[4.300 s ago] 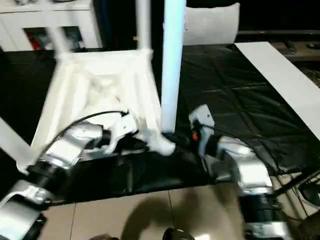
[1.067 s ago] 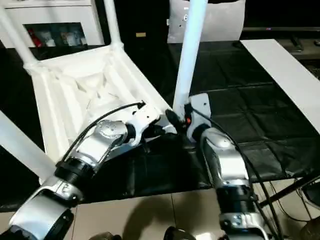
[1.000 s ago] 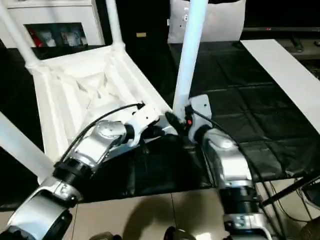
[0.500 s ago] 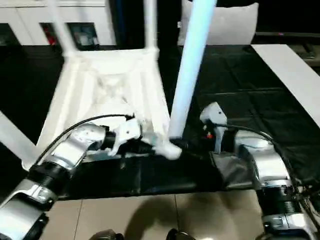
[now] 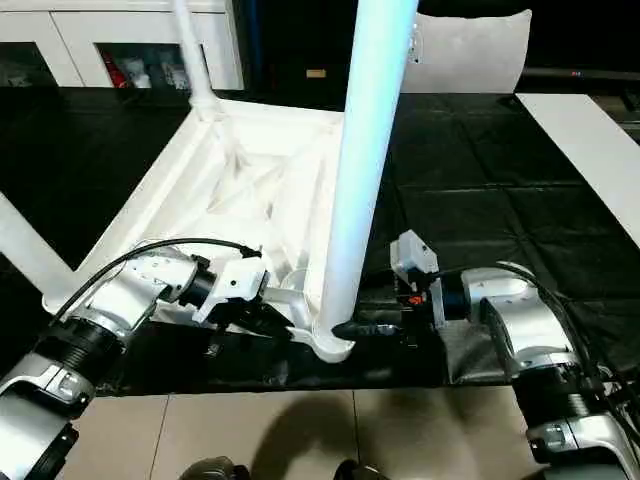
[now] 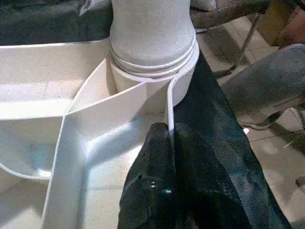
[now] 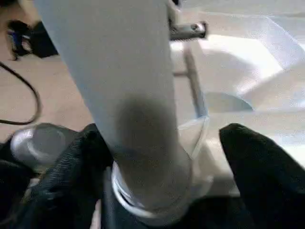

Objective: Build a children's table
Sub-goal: Rotate leg to tighten

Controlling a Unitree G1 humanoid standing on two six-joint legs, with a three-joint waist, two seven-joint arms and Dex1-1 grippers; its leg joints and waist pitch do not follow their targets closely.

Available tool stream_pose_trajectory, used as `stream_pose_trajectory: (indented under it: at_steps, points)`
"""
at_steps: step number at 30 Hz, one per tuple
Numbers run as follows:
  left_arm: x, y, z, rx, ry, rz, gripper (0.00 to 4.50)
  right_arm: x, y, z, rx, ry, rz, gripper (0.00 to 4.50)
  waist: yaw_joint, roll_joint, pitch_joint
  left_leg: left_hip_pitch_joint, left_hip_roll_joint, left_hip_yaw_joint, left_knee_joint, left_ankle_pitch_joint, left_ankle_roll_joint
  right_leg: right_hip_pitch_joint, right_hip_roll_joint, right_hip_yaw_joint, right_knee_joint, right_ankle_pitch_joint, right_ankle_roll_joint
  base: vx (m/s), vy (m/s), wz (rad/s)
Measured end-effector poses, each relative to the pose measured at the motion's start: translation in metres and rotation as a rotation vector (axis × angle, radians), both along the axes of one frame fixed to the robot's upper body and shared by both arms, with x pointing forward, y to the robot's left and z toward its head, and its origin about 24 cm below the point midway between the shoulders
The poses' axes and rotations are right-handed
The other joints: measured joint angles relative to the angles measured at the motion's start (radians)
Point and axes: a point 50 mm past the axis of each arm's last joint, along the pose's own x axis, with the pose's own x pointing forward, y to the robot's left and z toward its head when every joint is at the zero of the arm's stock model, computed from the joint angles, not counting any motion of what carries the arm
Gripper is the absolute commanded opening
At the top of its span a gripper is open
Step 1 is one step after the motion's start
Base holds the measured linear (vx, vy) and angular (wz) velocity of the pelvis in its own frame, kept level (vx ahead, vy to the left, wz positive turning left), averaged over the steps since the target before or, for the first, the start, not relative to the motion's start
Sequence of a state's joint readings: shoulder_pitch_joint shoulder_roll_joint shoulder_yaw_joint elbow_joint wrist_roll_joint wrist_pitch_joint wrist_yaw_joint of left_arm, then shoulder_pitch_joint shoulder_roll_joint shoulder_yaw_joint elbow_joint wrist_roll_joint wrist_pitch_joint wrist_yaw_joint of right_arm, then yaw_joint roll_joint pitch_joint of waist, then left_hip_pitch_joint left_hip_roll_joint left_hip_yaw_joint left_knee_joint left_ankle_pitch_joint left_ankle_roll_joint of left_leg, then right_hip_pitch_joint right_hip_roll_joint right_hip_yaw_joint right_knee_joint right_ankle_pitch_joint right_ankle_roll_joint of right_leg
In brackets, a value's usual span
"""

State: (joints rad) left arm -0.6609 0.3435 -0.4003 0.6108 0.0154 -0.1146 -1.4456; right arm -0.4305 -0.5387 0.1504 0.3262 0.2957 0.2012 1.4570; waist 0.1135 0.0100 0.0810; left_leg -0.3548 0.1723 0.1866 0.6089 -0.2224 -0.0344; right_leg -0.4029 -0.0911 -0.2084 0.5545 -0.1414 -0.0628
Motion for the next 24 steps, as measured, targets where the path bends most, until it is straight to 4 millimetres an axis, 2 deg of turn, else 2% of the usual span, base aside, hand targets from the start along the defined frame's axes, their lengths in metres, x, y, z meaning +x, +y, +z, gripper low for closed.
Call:
stream_pose_trajectory:
  at_steps: [1, 3, 6, 13, 19, 22, 24]
  points:
    - [-0.0002, 0.0001, 0.0001, 0.001, 0.001, -0.004, 0.00, -0.0007, 0.0008, -0.0005, 0.005, 0.009, 0.010, 3.63, 0.000, 0.000, 0.000, 0.000, 0.000, 0.000, 0.000, 0.000, 0.000, 0.000, 0.000, 0.000, 0.000, 0.000, 0.000, 0.000, 0.000, 0.00]
    - [-0.0005, 0.0002, 0.0000, 0.002, 0.003, -0.011, 0.00, -0.0019, 0.0028, -0.0015, 0.009, 0.020, 0.032, 3.27, 0.000, 0.000, 0.000, 0.000, 0.000, 0.000, 0.000, 0.000, 0.000, 0.000, 0.000, 0.000, 0.000, 0.000, 0.000, 0.000, 0.000, 0.00]
    - [-0.0007, -0.0002, -0.0001, 0.000, -0.001, -0.016, 0.00, -0.0029, 0.0043, -0.0025, 0.015, 0.033, 0.051, 3.11, 0.001, 0.000, 0.000, 0.000, 0.000, 0.000, 0.000, 0.000, 0.000, 0.000, 0.000, 0.000, 0.000, 0.000, 0.000, 0.000, 0.000, 0.00]
    - [-0.0001, 0.0013, -0.0004, 0.004, 0.000, -0.018, 0.00, -0.0037, 0.0061, -0.0051, 0.009, 0.065, 0.075, 2.32, 0.001, 0.000, 0.000, 0.000, 0.000, 0.000, 0.000, 0.000, 0.000, 0.000, 0.000, 0.000, 0.000, 0.000, 0.000, 0.000, 0.000, 0.00]
    - [0.0005, -0.0008, -0.0011, -0.002, 0.020, 0.003, 0.00, -0.0046, 0.0062, -0.0058, 0.020, 0.083, 0.052, 2.06, 0.004, 0.000, 0.000, 0.000, 0.000, 0.000, 0.000, 0.000, 0.000, 0.000, 0.000, 0.000, 0.000, 0.000, 0.000, 0.000, 0.000, 0.00]
    - [0.0035, -0.0038, -0.0019, -0.007, 0.051, 0.073, 0.00, -0.0063, 0.0057, -0.0082, 0.041, 0.091, -0.028, 2.04, 0.004, 0.000, 0.000, 0.003, 0.000, 0.000, 0.000, 0.000, -0.001, 0.002, 0.000, 0.000, 0.000, 0.000, 0.000, 0.000, 0.000, 0.00]
    - [0.0069, -0.0061, -0.0017, -0.006, 0.054, 0.137, 0.00, -0.0041, 0.0057, -0.0093, 0.045, 0.089, -0.106, 2.02, -0.004, 0.000, 0.000, 0.005, 0.000, 0.000, 0.000, 0.001, -0.002, 0.005, 0.000, 0.000, 0.000, 0.001, 0.000, 0.000, 0.000, 0.00]
